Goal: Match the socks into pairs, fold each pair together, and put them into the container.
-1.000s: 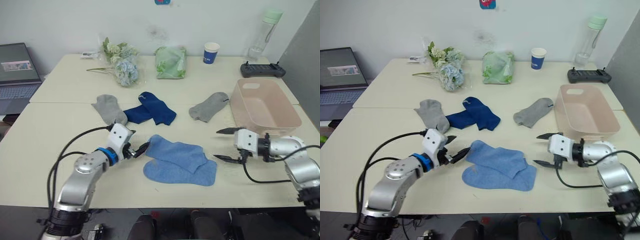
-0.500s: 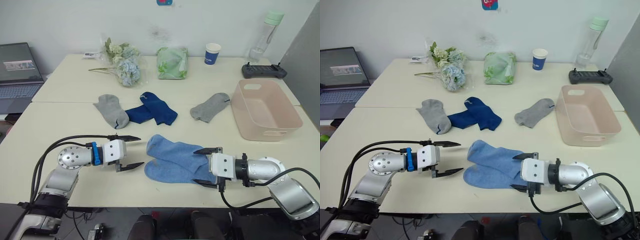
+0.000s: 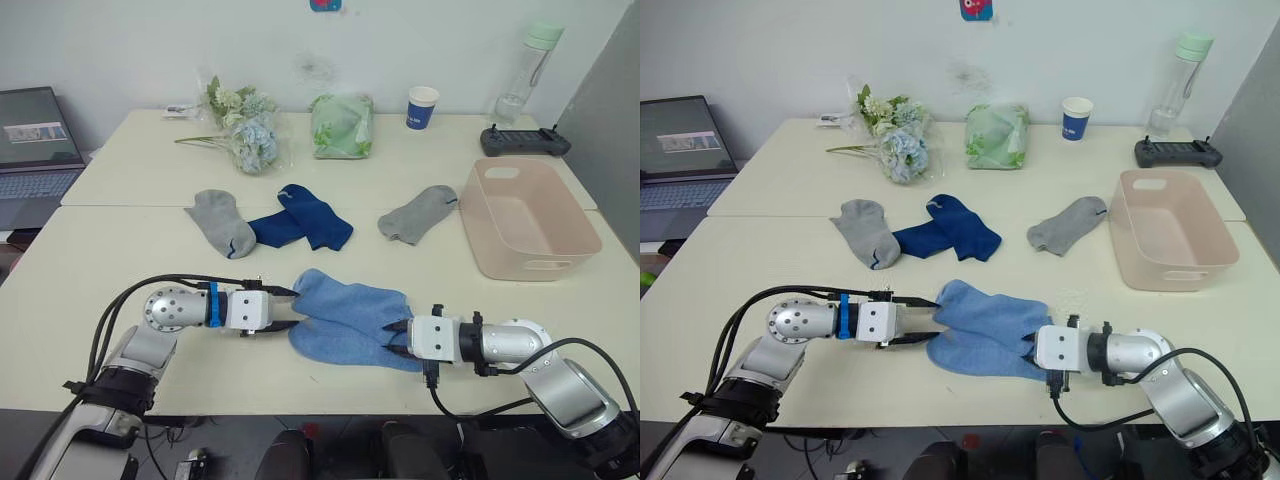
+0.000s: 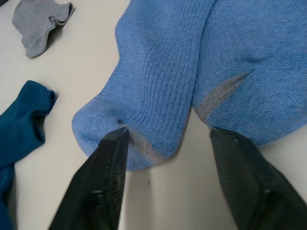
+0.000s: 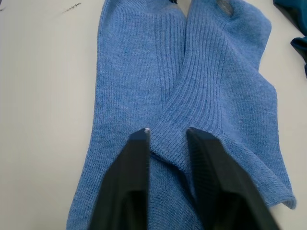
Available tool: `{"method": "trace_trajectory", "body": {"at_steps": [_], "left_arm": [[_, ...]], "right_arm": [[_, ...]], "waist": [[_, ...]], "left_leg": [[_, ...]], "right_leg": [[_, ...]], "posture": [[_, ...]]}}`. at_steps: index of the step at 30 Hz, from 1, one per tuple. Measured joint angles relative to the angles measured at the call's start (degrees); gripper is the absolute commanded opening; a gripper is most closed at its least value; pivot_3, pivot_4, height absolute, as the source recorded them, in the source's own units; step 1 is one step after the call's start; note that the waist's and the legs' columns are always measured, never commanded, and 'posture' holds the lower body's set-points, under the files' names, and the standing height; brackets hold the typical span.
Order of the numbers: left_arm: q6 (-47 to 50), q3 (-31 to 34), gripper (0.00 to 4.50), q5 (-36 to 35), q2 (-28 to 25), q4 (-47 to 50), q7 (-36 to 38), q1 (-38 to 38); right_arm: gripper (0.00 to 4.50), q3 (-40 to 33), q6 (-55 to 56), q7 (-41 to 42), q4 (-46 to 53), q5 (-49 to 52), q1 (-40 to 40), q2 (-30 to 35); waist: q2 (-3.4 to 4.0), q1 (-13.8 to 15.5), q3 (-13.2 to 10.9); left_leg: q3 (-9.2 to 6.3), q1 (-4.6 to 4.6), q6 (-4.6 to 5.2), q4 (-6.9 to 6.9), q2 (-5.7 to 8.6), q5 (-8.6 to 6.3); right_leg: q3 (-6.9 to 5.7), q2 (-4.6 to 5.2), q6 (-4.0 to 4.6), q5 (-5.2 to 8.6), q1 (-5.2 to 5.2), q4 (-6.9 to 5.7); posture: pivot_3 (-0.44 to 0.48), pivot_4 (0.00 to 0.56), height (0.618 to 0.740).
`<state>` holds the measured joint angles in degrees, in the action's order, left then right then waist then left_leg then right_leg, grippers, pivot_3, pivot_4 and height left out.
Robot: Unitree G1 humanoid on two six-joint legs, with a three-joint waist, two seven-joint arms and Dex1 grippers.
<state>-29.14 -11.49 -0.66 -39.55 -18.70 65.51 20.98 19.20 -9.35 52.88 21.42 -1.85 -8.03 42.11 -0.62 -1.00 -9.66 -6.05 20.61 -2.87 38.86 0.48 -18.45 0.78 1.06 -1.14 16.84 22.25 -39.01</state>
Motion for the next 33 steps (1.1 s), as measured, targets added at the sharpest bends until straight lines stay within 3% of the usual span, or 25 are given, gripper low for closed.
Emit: {"method": "trace_trajectory", "body": {"at_steps": [4,5,13,16,20,33], "left_arm": [[1.40,-0.63,0.15,0.21,0.30,0.10,0.03,0.00],[1.70,-0.65,0.03,0.23,0.31,0.11,0.03,-0.01],[6.31,-0.42,0.03,-2.30,0.37,1.47,0.60,-0.01],[9.35,-0.01,0.00,-4.96,0.34,2.71,2.04,-0.01],[11.53,0.14,0.00,-6.08,0.21,2.80,3.13,0.00],[17.50,0.56,0.00,-8.30,0.21,5.34,5.09,-0.07]], "right_arm": [[0.00,-0.03,0.00,0.51,-0.75,-0.29,-0.11,0.01],[0.00,-0.06,0.00,0.68,-0.85,-0.25,-0.14,0.02],[0.00,-2.24,-0.71,2.07,-0.94,1.63,-1.18,0.17],[0.57,-2.23,-1.29,2.34,-0.86,2.22,-1.70,-0.06],[1.97,-2.18,-1.47,2.29,-0.86,2.53,-1.74,-0.62],[1.97,0.54,0.25,2.21,-1.34,-2.33,-1.94,-0.27]], "waist": [[0.00,-0.01,0.00],[0.00,-0.03,0.00],[0.00,-0.07,0.00],[0.00,-0.12,0.00],[0.00,-0.23,0.00],[0.00,-0.47,0.00]], "left_leg": [[-0.01,0.00,0.01,0.00,-0.01,0.00],[-0.01,0.00,0.01,0.00,-0.01,0.00],[-0.02,0.00,0.01,0.01,-0.01,0.00],[-0.05,0.01,0.01,0.01,-0.02,0.01],[-0.03,0.01,0.01,0.01,-0.01,0.01],[-0.03,0.01,0.00,0.01,-0.01,0.01]], "right_leg": [[0.00,0.00,0.00,0.00,0.00,-0.02],[0.00,-0.01,0.00,0.00,0.00,-0.02],[0.00,-0.01,0.00,0.00,0.00,-0.02],[0.00,-0.01,0.00,0.00,0.00,-0.02],[0.00,-0.01,0.00,0.00,0.00,-0.01],[0.02,-0.01,0.00,0.00,0.01,-0.02]], "posture": [[0.000,0.150,0.740],[0.000,0.150,0.740],[0.000,0.150,0.740],[0.000,0.150,0.740],[0.000,0.150,0.740],[0.000,0.150,0.740]]}}
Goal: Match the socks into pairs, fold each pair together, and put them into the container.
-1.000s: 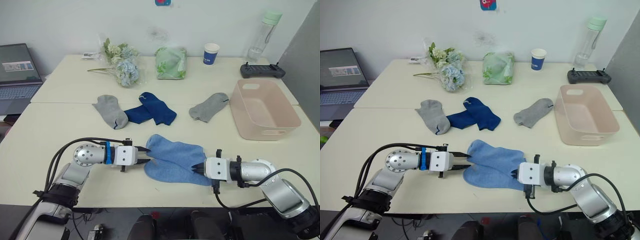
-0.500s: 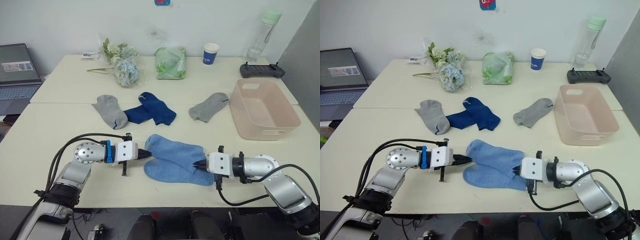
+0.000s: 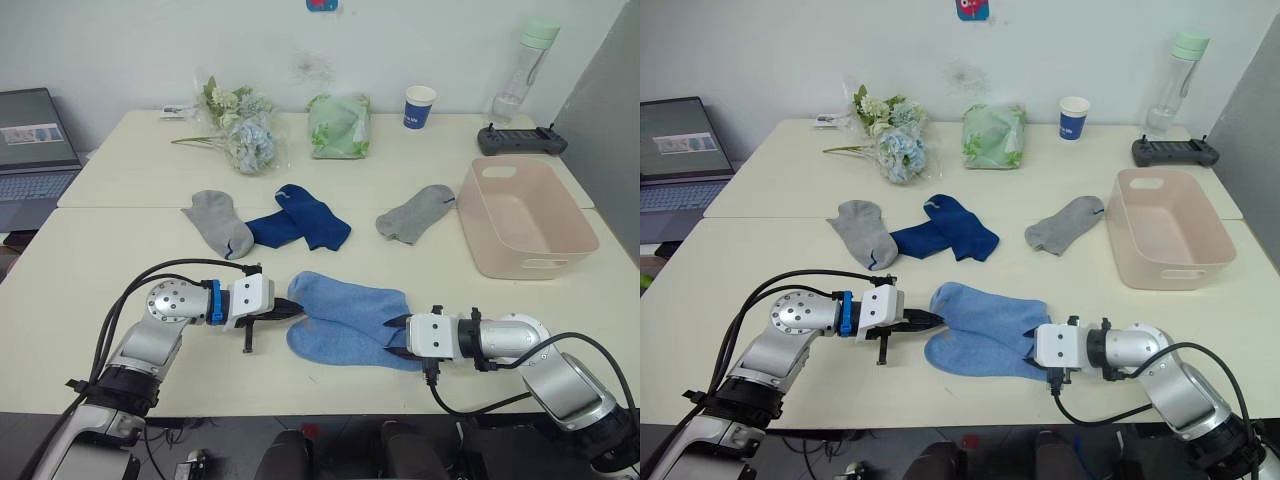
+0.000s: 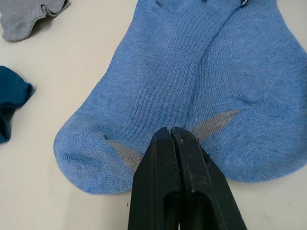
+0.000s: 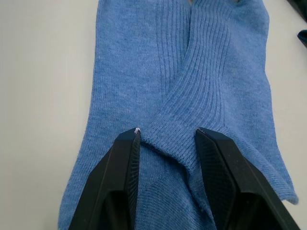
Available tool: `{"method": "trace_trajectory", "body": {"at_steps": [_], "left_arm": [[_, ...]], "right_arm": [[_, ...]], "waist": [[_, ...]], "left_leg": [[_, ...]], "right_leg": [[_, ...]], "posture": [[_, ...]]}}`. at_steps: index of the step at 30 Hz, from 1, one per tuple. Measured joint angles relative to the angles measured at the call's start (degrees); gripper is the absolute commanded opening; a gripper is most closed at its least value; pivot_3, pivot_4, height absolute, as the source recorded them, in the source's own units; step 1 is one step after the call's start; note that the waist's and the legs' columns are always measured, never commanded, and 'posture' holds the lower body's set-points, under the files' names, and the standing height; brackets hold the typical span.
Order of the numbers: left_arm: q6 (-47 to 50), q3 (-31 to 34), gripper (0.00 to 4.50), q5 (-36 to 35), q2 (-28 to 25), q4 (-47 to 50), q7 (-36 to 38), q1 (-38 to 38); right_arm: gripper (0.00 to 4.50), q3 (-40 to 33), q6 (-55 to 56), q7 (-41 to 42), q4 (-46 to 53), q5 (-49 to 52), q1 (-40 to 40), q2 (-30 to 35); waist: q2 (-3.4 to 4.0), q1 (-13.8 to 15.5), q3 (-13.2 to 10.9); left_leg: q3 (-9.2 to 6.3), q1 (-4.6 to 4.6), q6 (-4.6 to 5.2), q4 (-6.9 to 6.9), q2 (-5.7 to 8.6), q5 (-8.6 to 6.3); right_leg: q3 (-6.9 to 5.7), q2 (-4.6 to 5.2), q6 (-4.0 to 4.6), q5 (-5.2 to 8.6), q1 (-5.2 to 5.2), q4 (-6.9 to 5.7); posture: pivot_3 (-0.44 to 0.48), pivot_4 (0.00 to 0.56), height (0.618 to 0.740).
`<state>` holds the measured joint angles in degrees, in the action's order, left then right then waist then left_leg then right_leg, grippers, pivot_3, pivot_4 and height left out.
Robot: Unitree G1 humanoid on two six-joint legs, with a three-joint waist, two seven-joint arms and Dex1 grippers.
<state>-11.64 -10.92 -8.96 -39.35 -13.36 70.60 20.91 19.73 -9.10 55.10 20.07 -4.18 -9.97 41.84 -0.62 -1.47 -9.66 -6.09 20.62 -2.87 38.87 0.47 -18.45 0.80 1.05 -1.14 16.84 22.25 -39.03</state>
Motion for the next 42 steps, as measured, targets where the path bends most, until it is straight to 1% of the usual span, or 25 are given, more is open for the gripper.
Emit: {"method": "trace_trajectory", "body": {"at_steps": [7,10,13,14,26,31,34,36,38,42], "left_arm": [[0.12,0.06,0.00,0.00,0.00,0.09,0.02,-0.04],[0.17,0.08,0.00,0.00,0.00,0.11,0.01,-0.10],[0.21,0.09,0.00,0.00,0.00,0.43,0.00,-0.21],[0.22,0.10,0.00,0.00,0.00,0.56,0.00,-0.26],[0.43,0.11,0.00,0.00,0.00,1.56,-0.03,-0.50],[1.44,0.54,0.00,-0.22,-0.01,1.76,-0.03,-0.54],[2.28,2.95,0.00,-2.34,-0.08,2.75,-0.23,-0.26],[3.08,4.55,0.00,-3.75,-0.34,5.07,-0.44,0.27],[6.22,5.14,0.00,-6.08,-1.33,9.73,0.16,0.50],[17.69,5.32,0.00,-12.71,-5.25,19.96,2.31,-0.73]], "right_arm": [[1.97,0.71,0.43,0.82,-0.11,-0.85,-0.73,0.00],[1.36,0.73,0.44,1.04,-0.29,-0.80,-0.88,-0.23],[0.30,0.72,-0.06,1.05,-0.39,-0.37,-0.88,-1.21],[0.03,0.72,-0.29,1.05,-0.39,-0.15,-0.88,-1.52],[0.03,-1.78,-4.36,1.29,0.00,4.08,-0.86,-1.62],[0.03,-6.02,-10.12,1.17,2.67,10.49,-0.86,-2.40],[0.03,-11.23,-16.23,0.82,5.55,17.21,-0.93,-3.05],[0.03,-14.36,-19.07,0.69,7.32,20.51,-0.96,-2.49],[0.03,-16.73,-22.95,0.61,9.85,24.53,-0.95,-1.79],[0.03,-20.94,-31.76,-0.01,15.43,35.63,-0.91,-1.69]], "waist": [[0.00,-0.02,0.00],[0.00,-0.02,0.00],[0.00,-0.02,0.00],[0.00,-0.03,0.00],[0.00,-0.03,0.00],[0.00,-0.03,0.00],[0.00,0.01,0.00],[0.00,0.06,0.00],[0.00,-0.01,0.00],[0.00,-0.18,-0.01]], "left_leg": [[-0.01,0.00,0.00,0.00,0.00,0.00],[-0.01,0.00,0.00,0.00,-0.01,0.00],[-0.01,0.00,0.00,0.00,-0.01,0.00],[-0.01,0.00,0.00,0.00,-0.01,0.00],[-0.02,0.01,0.00,0.01,-0.01,0.00],[-0.04,0.01,0.00,0.01,-0.02,0.00],[-0.10,0.05,0.00,0.01,-0.02,0.00],[-0.10,0.07,0.00,0.01,-0.01,0.00],[-0.08,0.07,0.00,0.01,-0.01,0.00],[-0.10,0.05,0.01,-0.02,-0.05,-0.01]], "right_leg": [[0.01,0.00,0.00,0.00,0.00,0.00],[0.01,0.00,0.00,0.00,0.00,0.00],[0.02,0.00,0.00,0.00,0.00,0.00],[0.03,0.00,0.00,0.00,0.00,0.00],[0.03,0.00,0.00,0.00,0.00,0.00],[0.03,0.01,0.00,0.00,0.00,0.00],[0.03,0.02,0.00,0.00,0.00,0.01],[0.03,0.03,0.00,0.00,-0.01,0.03],[0.05,0.03,0.00,0.00,0.00,0.05],[0.04,0.02,0.00,0.00,0.00,0.03]], "posture": [[0.000,0.150,0.740],[0.000,0.150,0.740],[0.000,0.150,0.740],[0.000,0.150,0.740],[0.000,0.150,0.740],[0.000,0.150,0.740],[0.000,0.150,0.740],[0.000,0.150,0.740],[0.000,0.150,0.740],[0.000,0.150,0.740]]}}
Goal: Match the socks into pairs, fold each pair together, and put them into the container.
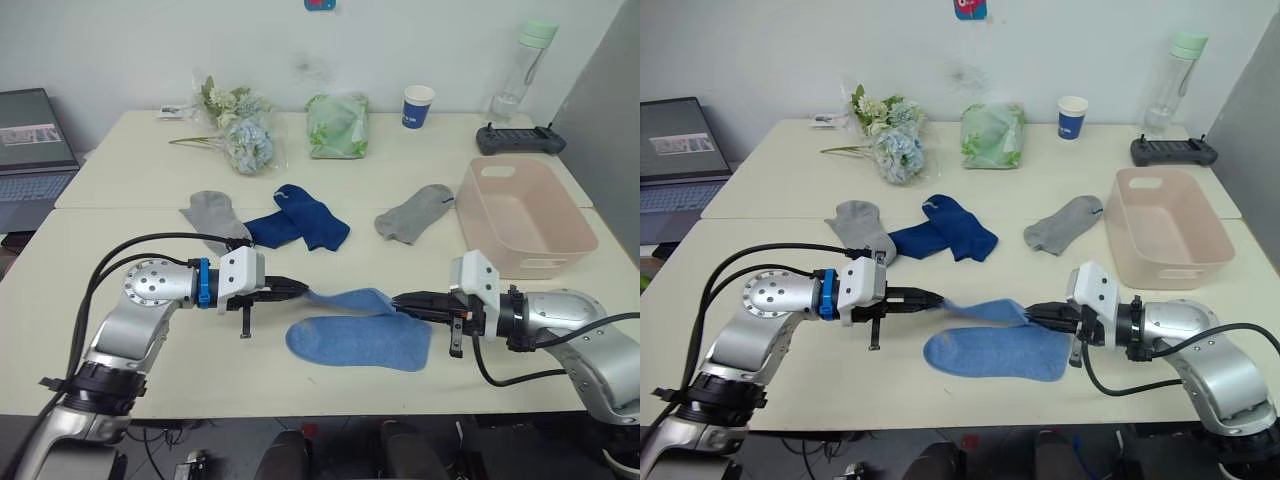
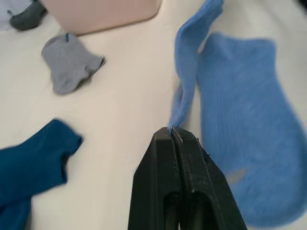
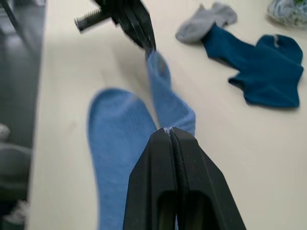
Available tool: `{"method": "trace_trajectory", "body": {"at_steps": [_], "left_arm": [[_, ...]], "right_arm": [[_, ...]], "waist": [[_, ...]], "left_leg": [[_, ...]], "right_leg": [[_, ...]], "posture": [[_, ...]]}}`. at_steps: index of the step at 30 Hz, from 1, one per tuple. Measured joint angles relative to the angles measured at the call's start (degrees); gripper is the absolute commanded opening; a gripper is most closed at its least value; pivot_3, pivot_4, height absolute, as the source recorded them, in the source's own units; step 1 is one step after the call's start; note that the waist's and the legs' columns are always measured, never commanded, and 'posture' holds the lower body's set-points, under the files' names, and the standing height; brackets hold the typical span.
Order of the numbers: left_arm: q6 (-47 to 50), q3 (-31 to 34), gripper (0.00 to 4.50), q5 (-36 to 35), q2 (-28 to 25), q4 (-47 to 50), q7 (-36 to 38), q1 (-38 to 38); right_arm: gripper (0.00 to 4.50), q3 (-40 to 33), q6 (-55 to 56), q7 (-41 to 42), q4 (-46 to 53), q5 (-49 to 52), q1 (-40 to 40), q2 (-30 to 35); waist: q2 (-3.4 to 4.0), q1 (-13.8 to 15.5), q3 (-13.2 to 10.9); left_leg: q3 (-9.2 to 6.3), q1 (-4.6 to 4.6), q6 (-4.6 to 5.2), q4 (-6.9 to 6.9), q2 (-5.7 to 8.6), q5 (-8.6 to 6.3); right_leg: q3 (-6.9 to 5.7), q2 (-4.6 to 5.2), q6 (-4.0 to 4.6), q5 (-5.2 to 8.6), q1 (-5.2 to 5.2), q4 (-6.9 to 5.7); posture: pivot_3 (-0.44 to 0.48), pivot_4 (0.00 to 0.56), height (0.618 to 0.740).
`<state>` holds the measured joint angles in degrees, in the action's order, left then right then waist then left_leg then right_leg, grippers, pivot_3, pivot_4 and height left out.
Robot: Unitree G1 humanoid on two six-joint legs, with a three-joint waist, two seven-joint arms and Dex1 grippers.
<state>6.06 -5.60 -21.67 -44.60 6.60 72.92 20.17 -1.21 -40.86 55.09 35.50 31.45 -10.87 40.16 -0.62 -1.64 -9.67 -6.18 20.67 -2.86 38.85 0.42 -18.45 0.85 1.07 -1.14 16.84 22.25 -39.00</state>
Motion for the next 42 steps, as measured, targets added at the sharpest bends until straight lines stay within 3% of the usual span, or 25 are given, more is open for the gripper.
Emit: {"method": "trace_trajectory", "body": {"at_steps": [6,12,14,18,26,42], "left_arm": [[20.95,1.72,0.00,-12.99,-10.68,10.65,4.89,-1.08],[31.40,1.36,0.00,-18.11,-13.68,15.60,5.34,-4.62],[31.92,-0.40,0.00,-17.01,-13.03,15.91,4.66,-6.12],[29.00,-5.28,0.00,-11.02,-6.58,11.33,0.89,-5.45],[20.70,-9.90,0.00,-0.30,1.21,-0.04,-2.24,1.13],[19.55,-10.26,0.00,7.50,3.36,-5.58,-4.74,4.27]], "right_arm": [[0.03,-8.00,-13.13,-1.36,3.12,19.43,1.57,4.34],[0.03,-9.71,-17.00,-2.86,5.59,28.33,9.85,6.86],[0.03,-9.95,-17.23,-4.16,5.73,29.50,12.39,6.83],[0.03,-9.61,-15.42,-6.72,2.97,28.01,12.29,5.27],[0.03,-2.45,-8.93,-6.22,-8.32,16.33,5.22,4.94],[0.03,2.67,-3.92,-7.58,-11.77,6.99,2.19,1.61]], "waist": [[0.01,-0.08,-0.03],[0.00,-0.03,-0.04],[0.00,0.00,-0.04],[-0.05,0.08,-0.04],[-0.05,0.07,-0.05],[-0.05,0.03,-0.05]], "left_leg": [[0.01,-0.03,0.03,0.01,0.02,0.00],[0.04,-0.02,0.04,-0.02,0.02,-0.01],[0.08,-0.05,0.04,-0.01,0.03,-0.01],[0.12,-0.14,0.07,0.01,0.05,0.01],[0.11,0.00,0.06,-0.01,0.02,0.01],[0.06,0.01,0.06,0.01,0.05,0.02]], "right_leg": [[-0.01,-0.02,-0.01,0.01,-0.04,-0.02],[0.03,-0.03,-0.03,0.02,-0.05,0.02],[0.07,-0.02,-0.03,0.02,-0.06,0.01],[0.06,-0.07,-0.03,0.01,-0.15,0.02],[0.09,-0.15,-0.02,0.01,-0.01,0.03],[0.05,-0.03,-0.02,0.01,0.00,0.00]], "posture": [[0.000,0.150,0.740],[0.000,0.150,0.740],[0.000,0.150,0.740],[0.000,0.150,0.740],[0.000,0.150,0.740],[0.000,0.150,0.740]]}}
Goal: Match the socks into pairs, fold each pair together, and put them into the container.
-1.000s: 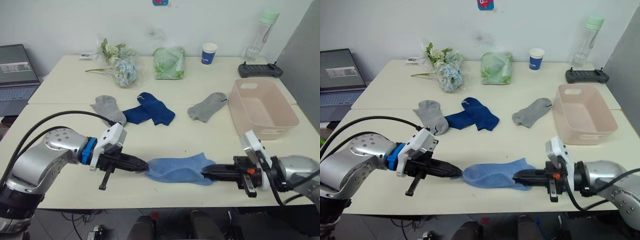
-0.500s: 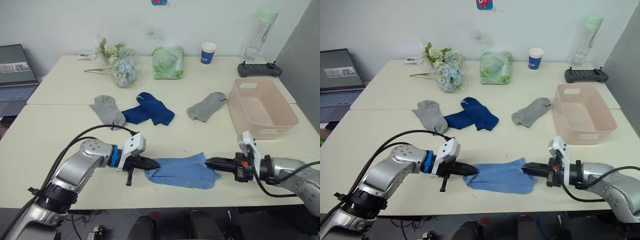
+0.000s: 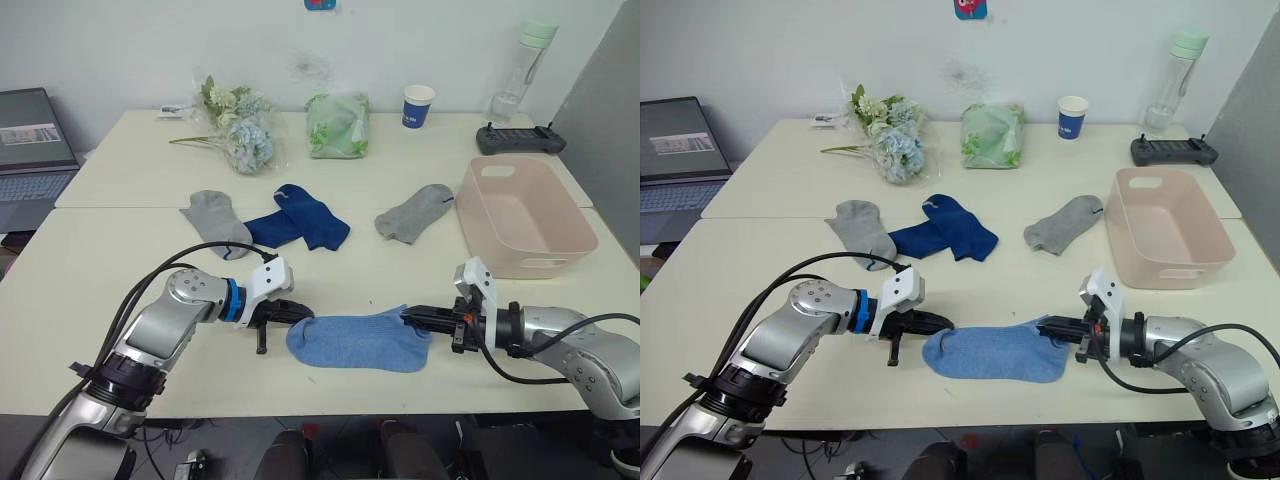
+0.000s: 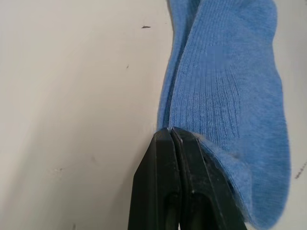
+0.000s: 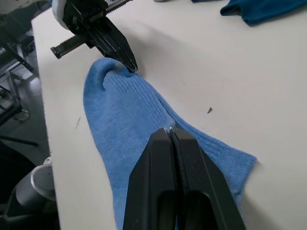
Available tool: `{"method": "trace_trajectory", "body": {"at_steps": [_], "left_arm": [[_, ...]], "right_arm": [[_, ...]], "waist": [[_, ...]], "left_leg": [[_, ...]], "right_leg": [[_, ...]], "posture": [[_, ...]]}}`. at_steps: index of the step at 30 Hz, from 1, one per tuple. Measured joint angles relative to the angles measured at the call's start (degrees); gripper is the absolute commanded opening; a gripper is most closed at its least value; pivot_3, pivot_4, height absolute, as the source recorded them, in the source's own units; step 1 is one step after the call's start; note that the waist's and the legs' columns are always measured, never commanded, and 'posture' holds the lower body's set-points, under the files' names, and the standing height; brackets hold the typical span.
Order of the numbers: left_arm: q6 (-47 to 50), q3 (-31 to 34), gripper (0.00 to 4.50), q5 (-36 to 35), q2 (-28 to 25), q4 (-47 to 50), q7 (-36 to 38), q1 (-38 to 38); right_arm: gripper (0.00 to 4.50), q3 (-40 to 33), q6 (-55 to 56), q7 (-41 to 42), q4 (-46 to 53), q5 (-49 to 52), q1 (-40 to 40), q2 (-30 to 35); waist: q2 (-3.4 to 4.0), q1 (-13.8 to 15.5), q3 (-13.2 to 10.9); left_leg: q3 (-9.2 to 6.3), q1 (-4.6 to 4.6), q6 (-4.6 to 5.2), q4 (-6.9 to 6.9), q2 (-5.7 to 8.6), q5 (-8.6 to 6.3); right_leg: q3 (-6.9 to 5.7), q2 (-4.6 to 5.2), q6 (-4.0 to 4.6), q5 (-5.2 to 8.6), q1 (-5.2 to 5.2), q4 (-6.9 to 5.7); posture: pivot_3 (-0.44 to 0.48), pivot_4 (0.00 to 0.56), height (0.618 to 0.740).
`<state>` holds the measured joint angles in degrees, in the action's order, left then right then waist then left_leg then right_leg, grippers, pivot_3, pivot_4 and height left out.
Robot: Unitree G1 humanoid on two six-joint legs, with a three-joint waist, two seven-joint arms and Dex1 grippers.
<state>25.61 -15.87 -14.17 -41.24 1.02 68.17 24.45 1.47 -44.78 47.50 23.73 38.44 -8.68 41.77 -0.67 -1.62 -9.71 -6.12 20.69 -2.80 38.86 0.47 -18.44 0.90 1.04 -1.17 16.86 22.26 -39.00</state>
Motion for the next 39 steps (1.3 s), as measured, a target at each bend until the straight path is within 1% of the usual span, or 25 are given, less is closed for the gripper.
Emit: {"method": "trace_trajectory", "body": {"at_steps": [3,4,7,11,12,15,19,22,24,25,27,28,30,31,33,35,37,39], "left_arm": [[0.16,0.11,0.56,-0.24,0.53,-0.50,0.02,0.01],[0.17,0.11,0.85,-0.34,0.66,-0.49,0.15,0.00],[-0.18,0.11,1.79,-0.14,0.53,-0.65,0.15,0.00],[-1.24,1.61,3.09,0.13,-0.57,-2.03,-0.26,0.00],[-1.72,2.70,3.45,0.09,-0.82,-2.68,-0.56,0.00],[-3.59,6.87,4.44,-0.24,-1.75,-4.51,-1.43,-0.73],[-3.78,10.96,4.44,-2.76,-2.50,-2.93,-1.18,-5.30],[-1.31,12.15,4.44,-6.35,-2.30,2.10,-1.12,-7.56],[0.63,13.90,4.44,-10.05,-1.08,7.14,-1.41,-9.11],[1.35,14.01,4.27,-11.42,-0.46,9.10,-1.53,-9.30],[2.41,14.00,3.83,-13.51,0.79,12.90,-2.32,-9.90],[2.61,13.96,3.52,-14.02,1.06,14.37,-2.61,-10.46],[1.96,13.07,2.91,-13.64,1.08,16.93,-2.86,-12.46],[0.92,11.59,2.56,-12.77,1.19,17.58,-2.99,-13.54],[-3.50,7.31,1.93,-8.33,1.70,17.54,-3.83,-16.47],[-7.03,5.22,1.27,-5.02,2.20,16.18,-4.35,-17.79],[-10.99,4.84,0.57,-2.10,1.98,14.00,-4.95,-17.94],[-14.07,4.85,0.01,0.17,1.04,11.50,-5.13,-18.27]], "right_arm": [[0.00,0.01,0.84,-0.52,-1.06,-1.60,0.31,-0.78],[0.00,0.01,1.18,-0.76,-1.33,-2.04,0.47,-1.00],[0.66,-0.01,2.13,-0.93,-1.47,-3.28,1.06,-1.48],[2.03,-1.01,3.22,-1.36,-1.65,-3.73,1.30,-1.49],[2.45,-1.75,3.32,-1.48,-1.66,-3.67,1.38,-1.53],[3.52,-4.78,3.39,-2.93,-1.41,-3.37,1.57,-2.00],[3.52,-4.83,4.40,-3.11,1.31,-4.03,3.82,-1.63],[3.52,-3.55,6.82,-2.41,1.99,-6.46,4.22,-1.20],[3.52,-1.16,9.87,-1.36,2.08,-9.43,4.30,-0.65],[3.35,-0.12,11.00,-1.11,2.08,-10.46,4.29,-0.64],[2.92,1.50,13.93,0.08,2.07,-12.30,4.29,-0.65],[2.53,2.29,15.32,0.68,2.03,-13.15,4.22,-0.66],[1.89,4.12,18.29,1.83,1.69,-15.31,3.95,-0.72],[1.47,5.16,19.63,2.33,1.14,-16.44,3.73,-1.02],[0.77,8.51,23.76,2.58,-1.26,-20.14,3.05,-2.44],[0.06,10.86,26.48,2.61,-3.26,-22.93,2.97,-3.19],[0.00,12.67,28.62,2.59,-4.78,-25.65,2.67,-3.62],[0.00,13.94,30.14,2.49,-6.97,-28.30,2.75,-3.64]], "waist": [[0.00,0.00,0.00],[0.00,0.00,0.00],[0.00,0.00,0.00],[0.00,0.00,0.00],[0.00,0.00,0.00],[0.00,0.00,0.00],[0.02,-0.01,0.00],[0.01,0.00,0.00],[0.01,0.05,0.00],[0.01,0.10,0.00],[0.01,0.07,0.00],[0.01,0.06,0.00],[0.02,-0.12,0.01],[0.03,-0.18,0.01],[0.03,-0.26,0.01],[0.03,-0.03,0.00],[0.03,0.08,0.01],[0.03,0.12,0.01]], "left_leg": [[-0.01,0.00,0.00,0.00,-0.01,0.00],[-0.02,0.01,0.00,0.00,0.00,0.00],[-0.01,0.00,0.00,0.00,0.00,0.00],[-0.02,-0.01,0.00,0.00,-0.01,0.00],[-0.02,-0.01,0.00,0.00,-0.01,0.00],[-0.02,0.00,0.00,0.00,-0.02,0.00],[-0.03,0.04,-0.01,-0.04,-0.03,0.00],[-0.02,0.03,-0.01,0.02,-0.01,0.00],[-0.01,0.00,-0.01,0.02,0.00,0.00],[-0.03,0.00,-0.01,0.02,-0.01,0.01],[-0.01,0.00,-0.02,0.02,-0.01,0.01],[-0.01,0.00,-0.02,0.02,-0.02,0.01],[0.02,-0.04,-0.03,-0.01,-0.03,0.01],[0.07,-0.10,-0.03,-0.03,-0.03,0.01],[0.07,-0.13,-0.03,-0.04,-0.03,0.01],[0.04,-0.11,-0.03,-0.03,-0.03,0.01],[0.03,-0.11,-0.03,-0.03,-0.02,0.01],[0.04,-0.10,-0.03,-0.03,0.00,0.01]], "right_leg": [[-0.01,0.00,0.00,0.00,0.00,-0.02],[-0.01,0.00,0.00,0.00,0.00,-0.01],[0.00,0.00,0.00,0.00,0.00,-0.01],[-0.01,0.00,0.00,0.00,0.01,-0.02],[-0.01,0.00,0.00,0.00,0.01,-0.02],[0.00,0.01,0.00,0.00,0.01,-0.01],[0.00,0.04,0.00,0.00,0.04,0.04],[0.02,0.07,0.00,0.00,0.01,0.01],[0.02,0.08,-0.02,-0.01,-0.02,0.00],[0.00,0.08,-0.02,-0.01,-0.02,0.00],[0.01,0.06,-0.01,-0.01,-0.01,-0.01],[0.01,0.06,-0.01,-0.01,-0.01,0.00],[0.04,0.05,-0.01,-0.01,-0.01,0.01],[0.08,0.06,-0.01,-0.01,-0.04,0.01],[0.08,0.05,-0.01,-0.01,-0.05,-0.01],[0.05,0.04,-0.01,-0.02,-0.03,-0.03],[0.05,0.04,0.00,-0.02,-0.04,-0.03],[0.05,0.04,0.00,-0.02,-0.04,0.00]], "posture": [[0.000,0.150,0.740],[0.000,0.150,0.740],[0.000,0.150,0.740],[0.000,0.150,0.740],[0.000,0.150,0.740],[0.000,0.150,0.740],[0.000,0.150,0.740],[0.000,0.150,0.740],[0.000,0.150,0.740],[0.000,0.150,0.740],[0.000,0.150,0.740],[0.000,0.150,0.740],[0.000,0.150,0.740],[0.000,0.150,0.740],[0.000,0.150,0.740],[0.000,0.150,0.740],[0.000,0.150,0.740],[0.000,0.150,0.740]]}}
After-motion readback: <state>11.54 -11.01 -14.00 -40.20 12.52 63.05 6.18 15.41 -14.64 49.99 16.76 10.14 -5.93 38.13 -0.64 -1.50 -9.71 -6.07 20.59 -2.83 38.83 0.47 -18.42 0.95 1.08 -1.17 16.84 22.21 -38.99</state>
